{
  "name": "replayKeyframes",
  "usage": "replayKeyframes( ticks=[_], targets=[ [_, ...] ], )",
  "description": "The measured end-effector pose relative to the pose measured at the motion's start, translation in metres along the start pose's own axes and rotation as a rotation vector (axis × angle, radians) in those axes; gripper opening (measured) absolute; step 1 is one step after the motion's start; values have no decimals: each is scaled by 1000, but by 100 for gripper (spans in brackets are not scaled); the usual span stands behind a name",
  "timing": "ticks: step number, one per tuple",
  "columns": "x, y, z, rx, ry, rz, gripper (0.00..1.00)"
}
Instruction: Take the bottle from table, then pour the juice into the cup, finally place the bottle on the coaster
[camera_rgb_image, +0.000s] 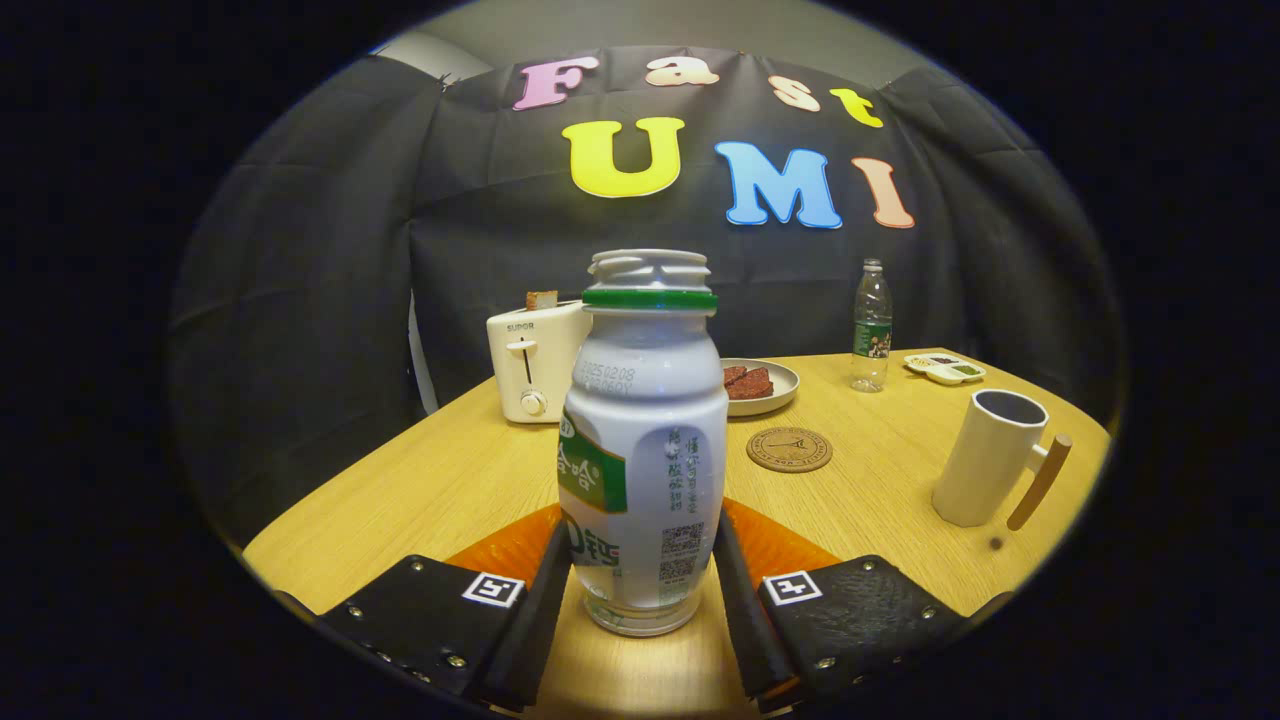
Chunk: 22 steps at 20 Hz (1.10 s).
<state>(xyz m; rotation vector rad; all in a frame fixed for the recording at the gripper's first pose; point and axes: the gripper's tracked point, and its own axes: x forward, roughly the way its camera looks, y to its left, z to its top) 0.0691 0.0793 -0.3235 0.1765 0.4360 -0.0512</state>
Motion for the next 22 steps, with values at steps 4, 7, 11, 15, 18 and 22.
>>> replayKeyframes(
  ticks=[4,7,11,15,18,22],
  targets=[
    [1,-5,20,98,-24,14,72],
    [2,-18,36,149,-48,-6,72],
    [-3,-38,55,220,-78,-28,72],
    [-4,-57,63,323,-76,-31,72],
    [-3,-73,64,389,-61,-39,72],
    [5,-93,61,521,-41,-51,72]
  ],
)
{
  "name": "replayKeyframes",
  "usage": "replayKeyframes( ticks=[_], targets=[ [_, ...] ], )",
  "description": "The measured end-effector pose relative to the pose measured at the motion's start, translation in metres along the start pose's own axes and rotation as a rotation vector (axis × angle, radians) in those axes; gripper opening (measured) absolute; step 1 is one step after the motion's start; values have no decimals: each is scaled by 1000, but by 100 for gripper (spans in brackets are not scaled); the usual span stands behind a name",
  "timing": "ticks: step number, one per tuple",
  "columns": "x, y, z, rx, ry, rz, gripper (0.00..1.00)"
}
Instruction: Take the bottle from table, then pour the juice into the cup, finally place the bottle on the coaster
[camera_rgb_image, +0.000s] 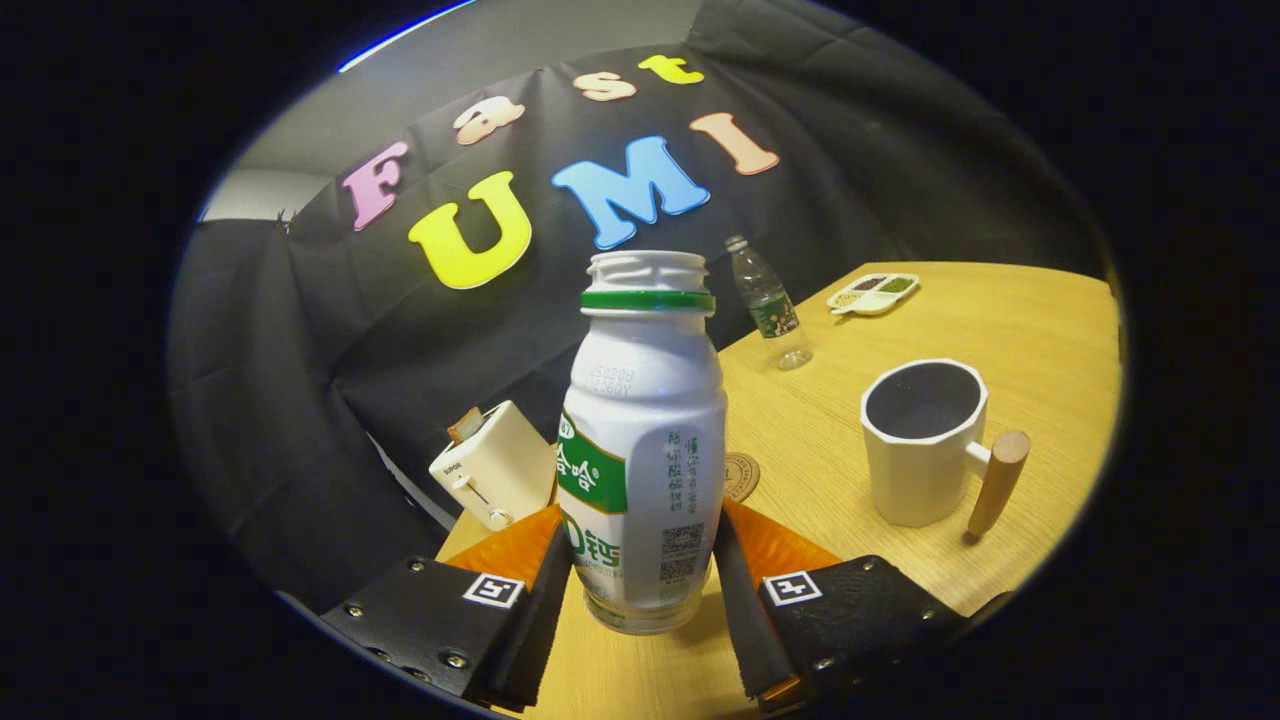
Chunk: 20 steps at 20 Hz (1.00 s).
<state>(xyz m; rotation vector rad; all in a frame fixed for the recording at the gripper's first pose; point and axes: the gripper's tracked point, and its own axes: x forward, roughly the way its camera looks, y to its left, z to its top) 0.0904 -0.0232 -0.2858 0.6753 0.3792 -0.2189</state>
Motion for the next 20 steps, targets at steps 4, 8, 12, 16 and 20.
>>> replayKeyframes(
  ticks=[4,8,12,16,20],
  targets=[
    [-2,-11,3,117,-2,-18,72],
    [1,-18,10,272,11,-11,72],
    [2,-23,10,458,1,-19,72],
    [4,-19,7,556,35,-5,72],
    [4,-18,7,657,50,-6,72]
  ],
)
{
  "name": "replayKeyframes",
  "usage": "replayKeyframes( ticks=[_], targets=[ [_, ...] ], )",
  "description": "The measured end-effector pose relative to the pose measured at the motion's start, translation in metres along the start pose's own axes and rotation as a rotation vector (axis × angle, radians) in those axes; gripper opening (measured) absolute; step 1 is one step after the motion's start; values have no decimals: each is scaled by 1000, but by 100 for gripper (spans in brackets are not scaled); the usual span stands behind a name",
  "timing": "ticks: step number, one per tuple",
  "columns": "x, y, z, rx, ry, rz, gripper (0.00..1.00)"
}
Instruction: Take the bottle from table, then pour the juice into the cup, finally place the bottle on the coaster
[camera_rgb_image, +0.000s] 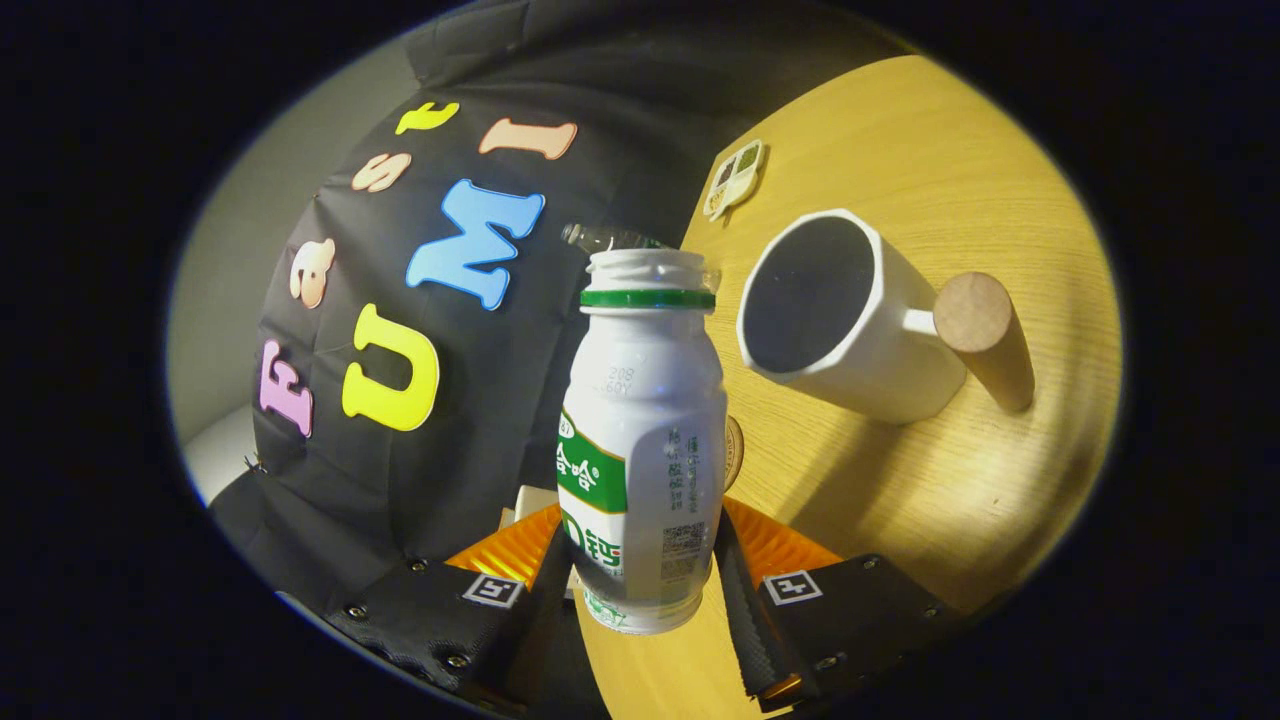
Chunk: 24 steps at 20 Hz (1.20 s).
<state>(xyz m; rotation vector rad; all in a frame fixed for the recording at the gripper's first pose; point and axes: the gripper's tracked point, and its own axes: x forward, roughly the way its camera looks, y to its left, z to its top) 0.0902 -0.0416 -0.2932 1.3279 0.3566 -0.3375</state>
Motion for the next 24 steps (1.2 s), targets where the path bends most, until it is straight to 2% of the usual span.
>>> replayKeyframes(
  ticks=[7,24],
  targets=[
    [-4,7,-1,166,15,5,72],
    [-8,15,-6,388,97,-32,72]
  ],
)
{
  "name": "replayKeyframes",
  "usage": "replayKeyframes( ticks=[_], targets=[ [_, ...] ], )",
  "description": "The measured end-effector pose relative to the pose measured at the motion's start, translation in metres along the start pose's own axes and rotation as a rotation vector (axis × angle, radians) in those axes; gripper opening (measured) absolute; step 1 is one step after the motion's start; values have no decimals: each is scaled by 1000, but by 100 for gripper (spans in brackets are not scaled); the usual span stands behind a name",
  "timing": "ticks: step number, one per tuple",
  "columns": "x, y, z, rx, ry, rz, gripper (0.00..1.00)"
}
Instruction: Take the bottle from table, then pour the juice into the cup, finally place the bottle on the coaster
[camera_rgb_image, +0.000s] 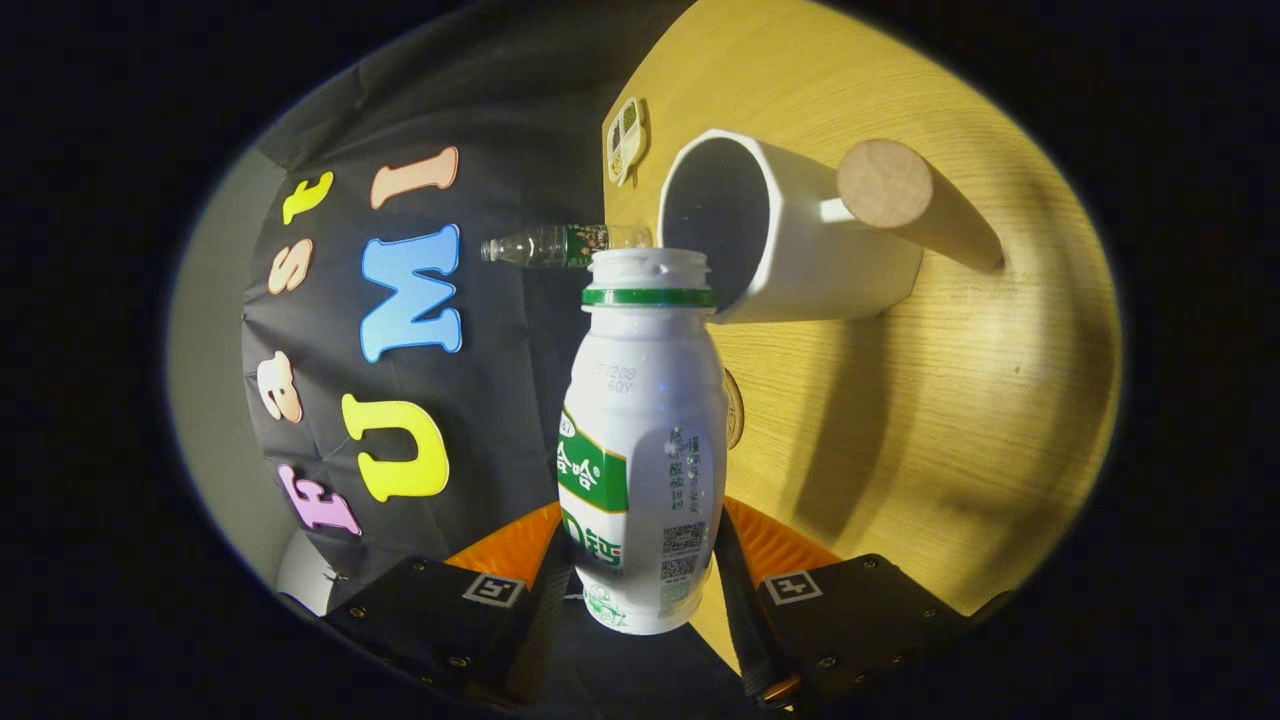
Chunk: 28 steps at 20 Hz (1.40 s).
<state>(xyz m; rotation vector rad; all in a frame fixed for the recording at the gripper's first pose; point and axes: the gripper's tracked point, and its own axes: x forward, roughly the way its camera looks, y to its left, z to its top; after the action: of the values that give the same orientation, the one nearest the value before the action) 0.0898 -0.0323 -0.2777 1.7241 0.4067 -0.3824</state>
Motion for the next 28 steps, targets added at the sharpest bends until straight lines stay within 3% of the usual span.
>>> replayKeyframes(
  ticks=[28],
  targets=[
    [-6,8,-11,206,93,-53,72]
  ],
)
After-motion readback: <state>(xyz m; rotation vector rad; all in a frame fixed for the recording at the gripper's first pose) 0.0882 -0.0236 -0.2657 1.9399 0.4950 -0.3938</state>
